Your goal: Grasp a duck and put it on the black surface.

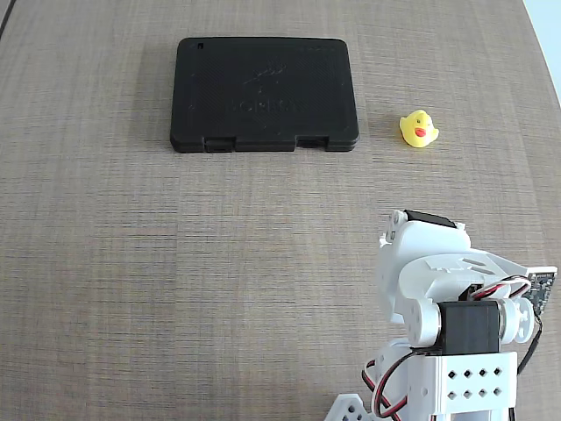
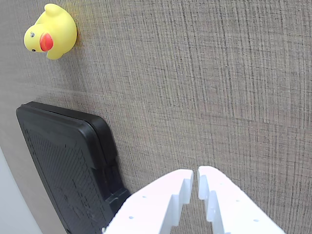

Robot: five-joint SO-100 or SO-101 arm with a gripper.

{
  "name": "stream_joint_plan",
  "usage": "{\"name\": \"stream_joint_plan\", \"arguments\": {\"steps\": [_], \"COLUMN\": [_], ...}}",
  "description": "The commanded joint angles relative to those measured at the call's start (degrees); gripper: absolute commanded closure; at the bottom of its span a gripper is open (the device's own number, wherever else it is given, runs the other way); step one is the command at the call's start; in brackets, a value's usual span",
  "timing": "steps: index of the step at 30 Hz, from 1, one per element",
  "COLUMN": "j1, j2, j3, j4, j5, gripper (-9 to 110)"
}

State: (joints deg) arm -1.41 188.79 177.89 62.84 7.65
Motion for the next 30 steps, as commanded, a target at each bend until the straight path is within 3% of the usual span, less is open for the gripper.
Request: {"name": "stream_joint_plan", "arguments": {"steps": [1,18,30], "j1": [2.55,3.43,5.98], "j2": [3.78,1.41,-49.31], "j3": [-0.7,-1.67,-35.07], "j4": [-0.18,-0.26,-4.92], "j5": [-7.73,-7.91,-7.82], "gripper": [101,100,95]}}
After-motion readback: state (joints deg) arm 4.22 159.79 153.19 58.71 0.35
